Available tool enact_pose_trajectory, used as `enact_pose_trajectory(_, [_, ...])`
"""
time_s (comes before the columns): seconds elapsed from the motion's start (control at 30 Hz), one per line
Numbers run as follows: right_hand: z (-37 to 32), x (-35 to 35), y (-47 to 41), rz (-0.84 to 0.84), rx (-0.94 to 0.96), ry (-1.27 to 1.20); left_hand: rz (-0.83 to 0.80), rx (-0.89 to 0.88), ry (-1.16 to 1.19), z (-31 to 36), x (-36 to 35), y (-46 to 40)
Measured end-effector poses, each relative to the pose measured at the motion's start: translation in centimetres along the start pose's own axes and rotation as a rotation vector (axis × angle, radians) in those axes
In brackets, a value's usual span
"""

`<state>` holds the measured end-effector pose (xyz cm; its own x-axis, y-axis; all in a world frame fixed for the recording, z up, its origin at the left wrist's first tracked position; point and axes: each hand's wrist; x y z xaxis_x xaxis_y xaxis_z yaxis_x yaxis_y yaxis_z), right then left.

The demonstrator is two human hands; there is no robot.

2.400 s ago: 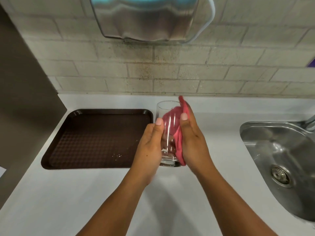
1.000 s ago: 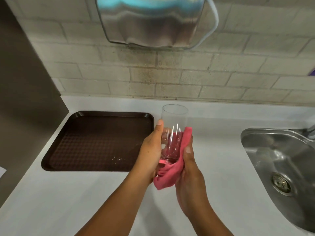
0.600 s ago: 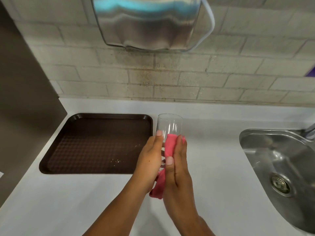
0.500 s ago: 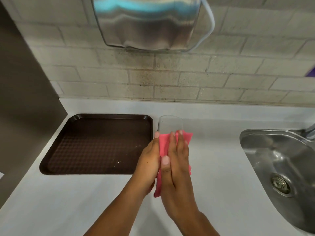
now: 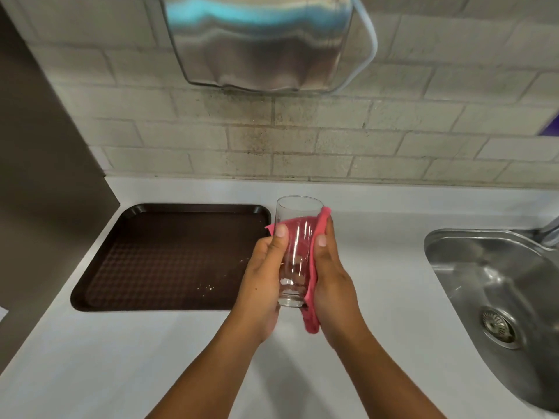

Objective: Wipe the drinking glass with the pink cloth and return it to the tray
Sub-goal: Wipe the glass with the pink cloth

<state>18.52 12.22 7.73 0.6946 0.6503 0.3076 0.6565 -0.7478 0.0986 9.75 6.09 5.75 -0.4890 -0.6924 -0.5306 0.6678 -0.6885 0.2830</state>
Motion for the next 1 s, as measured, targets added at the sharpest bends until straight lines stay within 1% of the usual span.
enact_pose_trajectory(0.1, [0.9,-1.3,1.9,-0.013,0.032,0.007,0.016,-0.031,-0.001,0.4,0.2,-0.7])
enact_pose_trajectory(0.17, [1.5,-2.2,3.4,-0.022,0.103,0.055,0.052,-0.037,-0.027,0.3,0.4,-1.1])
enact_pose_trajectory(0.27, [2.5,-3.0,4.3,0.075,0.303,0.321,0.061,-0.007,-0.045,0.2,0.3,-1.1])
enact_pose_trajectory(0.33, [2.6,-3.1,3.5,0.159,0.402,0.490,0.018,0.010,-0.047,-0.2,0.3,-1.1])
enact_pose_trajectory(0.4, [1.9,-2.9,2.0,0.242,0.452,0.697,-0.026,-0.007,-0.075,-0.6,0.3,-0.7])
enact_pose_trajectory(0.47, [0.4,-2.2,0.5,0.272,0.468,0.763,-0.055,0.003,-0.084,-0.9,0.1,-0.1])
enact_pose_trajectory(0.5, [-0.3,-1.7,-0.1,0.249,0.457,0.757,-0.058,0.012,-0.073,-0.9,0.0,0.1])
enact_pose_trajectory(0.57, [-1.2,-0.4,-1.4,0.157,0.371,0.643,-0.036,0.004,-0.031,-0.6,-0.4,0.5])
enact_pose_trajectory(0.63, [-1.6,1.0,-2.7,0.094,0.267,0.407,-0.041,0.004,0.029,-0.2,-0.7,0.7])
enact_pose_trajectory(0.77, [-1.1,1.8,-3.4,0.030,0.028,-0.008,-0.043,0.030,0.078,-0.1,-0.3,0.6])
enact_pose_trajectory(0.87, [0.1,1.3,-2.5,-0.020,-0.151,-0.346,-0.020,0.046,0.054,-0.3,-0.2,0.3])
enact_pose_trajectory(0.93, [0.9,1.2,-1.9,-0.055,-0.243,-0.458,0.016,0.037,0.015,-0.3,-0.2,0.2])
enact_pose_trajectory(1.0, [1.6,0.6,-1.1,-0.118,-0.295,-0.511,0.048,0.034,0.003,-0.6,0.0,0.0])
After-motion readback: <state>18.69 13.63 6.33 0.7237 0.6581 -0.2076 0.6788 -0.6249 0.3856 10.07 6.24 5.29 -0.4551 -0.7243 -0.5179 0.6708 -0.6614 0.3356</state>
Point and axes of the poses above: each hand's wrist, its own y-axis away from the middle knuckle, its own x-axis out of the back of the hand, z = x × y, and after that the axes turned 14 degrees about y, right-handed
